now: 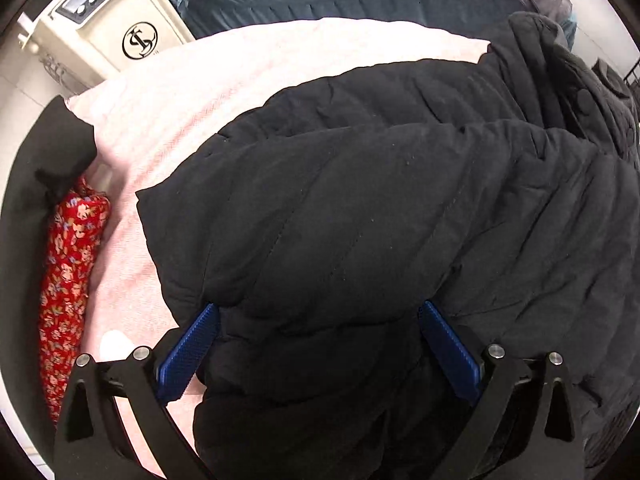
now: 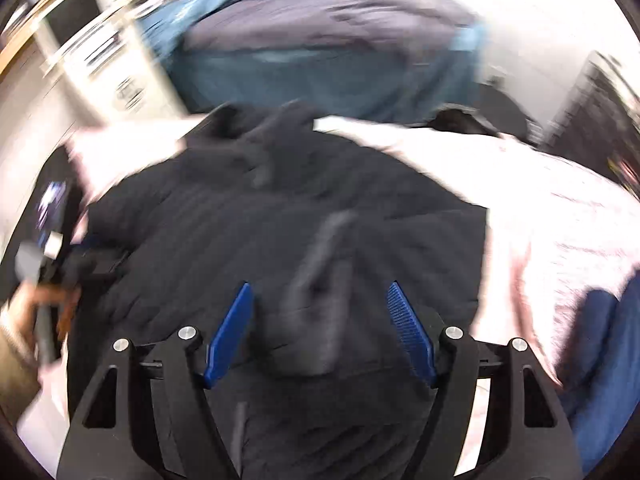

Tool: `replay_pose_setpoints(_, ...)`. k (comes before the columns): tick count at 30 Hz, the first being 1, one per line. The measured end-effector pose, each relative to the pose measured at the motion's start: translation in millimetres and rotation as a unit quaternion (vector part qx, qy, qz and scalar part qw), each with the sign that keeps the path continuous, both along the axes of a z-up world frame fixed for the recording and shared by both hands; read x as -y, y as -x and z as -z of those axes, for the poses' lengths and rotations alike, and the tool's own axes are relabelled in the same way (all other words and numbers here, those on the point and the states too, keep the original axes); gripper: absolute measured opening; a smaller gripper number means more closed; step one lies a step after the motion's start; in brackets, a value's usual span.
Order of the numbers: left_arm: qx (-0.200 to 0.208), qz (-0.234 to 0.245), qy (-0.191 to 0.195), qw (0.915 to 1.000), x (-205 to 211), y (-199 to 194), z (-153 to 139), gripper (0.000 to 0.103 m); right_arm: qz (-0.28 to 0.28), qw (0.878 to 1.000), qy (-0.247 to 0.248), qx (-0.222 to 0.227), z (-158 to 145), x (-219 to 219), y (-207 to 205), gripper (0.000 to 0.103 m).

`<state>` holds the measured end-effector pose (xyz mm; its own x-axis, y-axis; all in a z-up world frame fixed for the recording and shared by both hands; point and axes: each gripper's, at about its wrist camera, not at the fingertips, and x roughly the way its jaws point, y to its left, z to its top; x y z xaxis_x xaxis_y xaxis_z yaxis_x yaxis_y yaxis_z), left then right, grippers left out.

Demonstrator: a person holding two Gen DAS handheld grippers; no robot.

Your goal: Fold large clothes

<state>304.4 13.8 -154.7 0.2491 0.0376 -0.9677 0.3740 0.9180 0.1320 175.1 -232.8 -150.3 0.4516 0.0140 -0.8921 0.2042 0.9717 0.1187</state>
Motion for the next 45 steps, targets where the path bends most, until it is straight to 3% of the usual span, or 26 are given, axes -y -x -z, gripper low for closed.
replay_pose_setpoints(3, 0.012, 0.007, 0.010, 0.9999, -4.8, 3.2, -2.3, 0.098, -0.073, 0.997, 0.017, -0.035, 20.0, -31.9, 4.7, 0.074)
replay_pose_setpoints(5, 0.023, 0.012, 0.020, 0.9995, -7.8, 8.2, -2.4, 0.098, -0.073, 0.994, 0.045, -0.075, 42.4, -40.2, -1.4, 0.074)
replay_pose_setpoints(8, 0.033, 0.018, 0.037, 0.9986, -17.6, 19.6, -9.5, 0.098, -0.036, 0.991, -0.005, -0.127, 89.6, -23.7, -11.6, 0.081)
replay_pose_setpoints(11, 0.040, 0.021, 0.040, 0.9982, -19.2, 24.5, -12.3, 0.098, -0.050, 0.989, 0.000, -0.137, 103.8, -25.5, -19.4, 0.086)
replay_pose_setpoints(17, 0.056, 0.003, 0.030, 0.9980, -20.3, 36.9, -32.8, 0.097, -0.026, 0.987, -0.006, -0.160, 92.3, -23.1, -21.9, 0.087)
replay_pose_setpoints(21, 0.086, -0.017, 0.082, 0.9928, -32.4, 65.0, -62.6, 0.097, -0.002, 0.995, -0.012, -0.102, 55.2, -22.5, 9.4, 0.087)
replay_pose_setpoints(25, 0.071, -0.020, 0.116, 0.9904, -52.4, 97.4, -70.6, 0.097, 0.000, 0.995, -0.036, -0.090, 39.0, -17.4, 55.8, 0.087)
replay_pose_setpoints(33, 0.038, -0.047, 0.101, 0.9930, -109.0, 163.9, -53.1, 0.097, 0.017, 0.990, -0.058, -0.131, 58.9, -6.3, 153.5, 0.087)
replay_pose_setpoints(38, -0.005, -0.050, 0.099, 0.9938, -136.0, 205.1, -46.2, 0.097, 0.030, 0.984, -0.082, -0.153, 75.3, -0.2, 187.8, 0.087)
replay_pose_setpoints(45, -0.042, -0.041, 0.131, 0.9897, -157.4, 235.4, -39.9, 0.097, 0.035, 0.979, -0.128, -0.154, 78.9, -0.5, 222.1, 0.087)
